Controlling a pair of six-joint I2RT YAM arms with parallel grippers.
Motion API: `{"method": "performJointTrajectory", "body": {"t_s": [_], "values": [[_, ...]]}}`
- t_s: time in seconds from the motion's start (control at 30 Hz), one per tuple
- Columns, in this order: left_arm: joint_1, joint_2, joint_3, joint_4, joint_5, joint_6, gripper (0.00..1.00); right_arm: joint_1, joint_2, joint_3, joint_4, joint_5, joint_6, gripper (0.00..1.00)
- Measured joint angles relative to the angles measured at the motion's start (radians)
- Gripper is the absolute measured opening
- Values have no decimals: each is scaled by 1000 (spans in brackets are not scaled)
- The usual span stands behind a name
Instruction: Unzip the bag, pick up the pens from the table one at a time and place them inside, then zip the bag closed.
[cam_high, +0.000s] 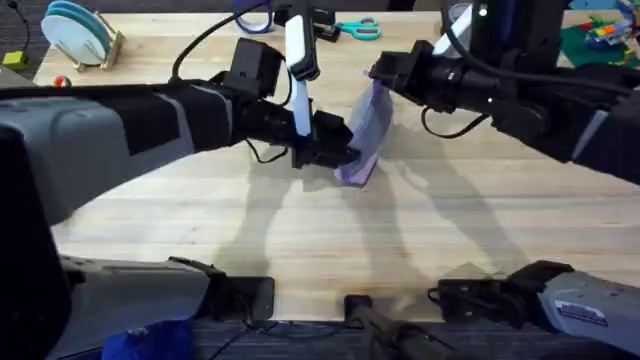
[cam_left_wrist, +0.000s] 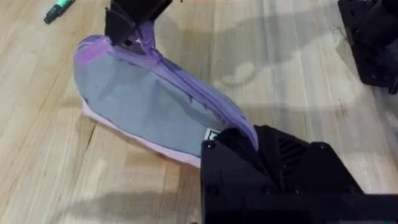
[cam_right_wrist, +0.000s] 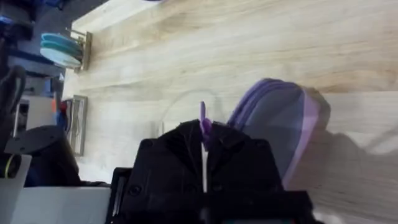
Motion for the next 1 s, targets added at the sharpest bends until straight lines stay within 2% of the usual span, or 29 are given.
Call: {"method": "performJointTrajectory", "body": {"t_s": [0.37, 0.57, 1.0], "values": [[0, 0, 5, 2, 7, 0, 43, -46, 0, 25, 49, -19, 2, 31], [-7, 0, 2, -22, -14, 0, 43, -78, -40, 98, 106, -12, 3, 31], [-8, 0, 2, -22, -16, 0, 43, -80, -54, 101, 96, -47, -47, 30]]}}
